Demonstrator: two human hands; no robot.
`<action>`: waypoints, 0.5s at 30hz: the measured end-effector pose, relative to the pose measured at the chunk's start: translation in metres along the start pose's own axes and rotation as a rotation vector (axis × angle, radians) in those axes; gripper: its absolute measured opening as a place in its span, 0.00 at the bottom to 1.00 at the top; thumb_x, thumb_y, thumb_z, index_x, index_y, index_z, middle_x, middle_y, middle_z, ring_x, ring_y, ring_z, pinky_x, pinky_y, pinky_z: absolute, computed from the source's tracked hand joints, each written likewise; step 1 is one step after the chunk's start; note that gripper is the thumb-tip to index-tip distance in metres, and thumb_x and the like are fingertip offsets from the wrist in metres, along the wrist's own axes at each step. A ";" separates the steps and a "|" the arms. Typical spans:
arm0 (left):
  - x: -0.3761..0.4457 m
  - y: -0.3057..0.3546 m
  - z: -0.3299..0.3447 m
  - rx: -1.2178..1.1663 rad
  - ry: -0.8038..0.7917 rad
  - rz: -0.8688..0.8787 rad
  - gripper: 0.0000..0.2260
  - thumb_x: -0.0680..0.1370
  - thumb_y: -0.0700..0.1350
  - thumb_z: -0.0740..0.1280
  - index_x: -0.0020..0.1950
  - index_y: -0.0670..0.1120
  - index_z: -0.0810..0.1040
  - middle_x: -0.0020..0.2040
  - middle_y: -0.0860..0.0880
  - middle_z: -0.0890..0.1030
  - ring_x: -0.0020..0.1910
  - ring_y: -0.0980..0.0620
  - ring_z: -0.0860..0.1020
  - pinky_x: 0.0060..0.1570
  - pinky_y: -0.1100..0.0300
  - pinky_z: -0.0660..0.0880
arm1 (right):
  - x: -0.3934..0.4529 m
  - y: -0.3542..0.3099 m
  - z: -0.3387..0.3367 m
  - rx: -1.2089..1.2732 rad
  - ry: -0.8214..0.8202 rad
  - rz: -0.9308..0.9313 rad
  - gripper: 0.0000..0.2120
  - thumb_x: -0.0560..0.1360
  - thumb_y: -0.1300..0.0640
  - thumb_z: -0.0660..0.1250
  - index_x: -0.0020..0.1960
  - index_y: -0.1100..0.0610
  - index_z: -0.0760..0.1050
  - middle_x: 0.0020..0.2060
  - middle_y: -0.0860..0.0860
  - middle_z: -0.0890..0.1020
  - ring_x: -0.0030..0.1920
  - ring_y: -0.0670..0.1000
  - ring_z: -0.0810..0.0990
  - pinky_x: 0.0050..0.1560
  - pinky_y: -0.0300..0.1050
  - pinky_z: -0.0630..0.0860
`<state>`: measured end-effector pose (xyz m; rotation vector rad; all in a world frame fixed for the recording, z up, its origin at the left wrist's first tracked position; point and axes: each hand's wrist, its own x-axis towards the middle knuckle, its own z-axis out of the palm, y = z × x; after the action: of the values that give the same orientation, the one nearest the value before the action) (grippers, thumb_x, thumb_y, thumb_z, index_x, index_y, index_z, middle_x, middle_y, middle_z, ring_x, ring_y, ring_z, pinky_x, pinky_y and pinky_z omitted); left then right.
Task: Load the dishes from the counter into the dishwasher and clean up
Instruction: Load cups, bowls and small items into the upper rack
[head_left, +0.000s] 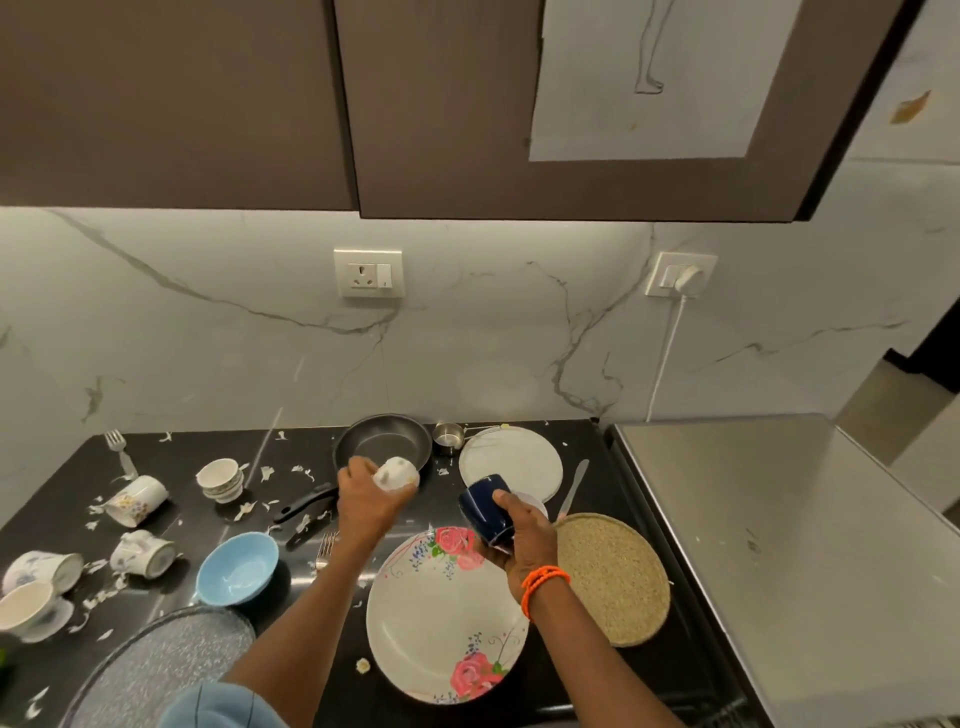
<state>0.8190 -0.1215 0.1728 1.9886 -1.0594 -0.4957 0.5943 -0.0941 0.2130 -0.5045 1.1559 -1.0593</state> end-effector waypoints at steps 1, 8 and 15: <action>-0.005 0.011 0.001 -0.015 -0.024 0.033 0.27 0.64 0.51 0.82 0.53 0.47 0.69 0.53 0.45 0.71 0.49 0.47 0.73 0.41 0.60 0.68 | -0.003 -0.004 -0.001 0.010 0.008 -0.013 0.16 0.70 0.56 0.76 0.55 0.58 0.77 0.51 0.61 0.82 0.52 0.63 0.82 0.49 0.60 0.83; -0.056 0.089 0.021 -0.125 -0.213 0.266 0.25 0.66 0.51 0.82 0.59 0.49 0.78 0.57 0.46 0.73 0.53 0.49 0.75 0.45 0.67 0.69 | -0.026 -0.023 -0.043 0.076 0.120 -0.112 0.19 0.69 0.56 0.77 0.56 0.61 0.77 0.51 0.62 0.82 0.49 0.61 0.82 0.39 0.51 0.81; -0.108 0.131 0.058 -0.093 -0.409 0.419 0.28 0.67 0.54 0.81 0.65 0.55 0.78 0.61 0.48 0.76 0.58 0.53 0.73 0.55 0.61 0.69 | -0.046 -0.041 -0.128 0.026 0.295 -0.222 0.18 0.67 0.51 0.79 0.51 0.58 0.80 0.46 0.58 0.84 0.44 0.56 0.81 0.37 0.48 0.80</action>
<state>0.6533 -0.1021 0.2403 1.5552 -1.6267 -0.7210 0.4596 -0.0493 0.2207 -0.4747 1.3645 -1.3730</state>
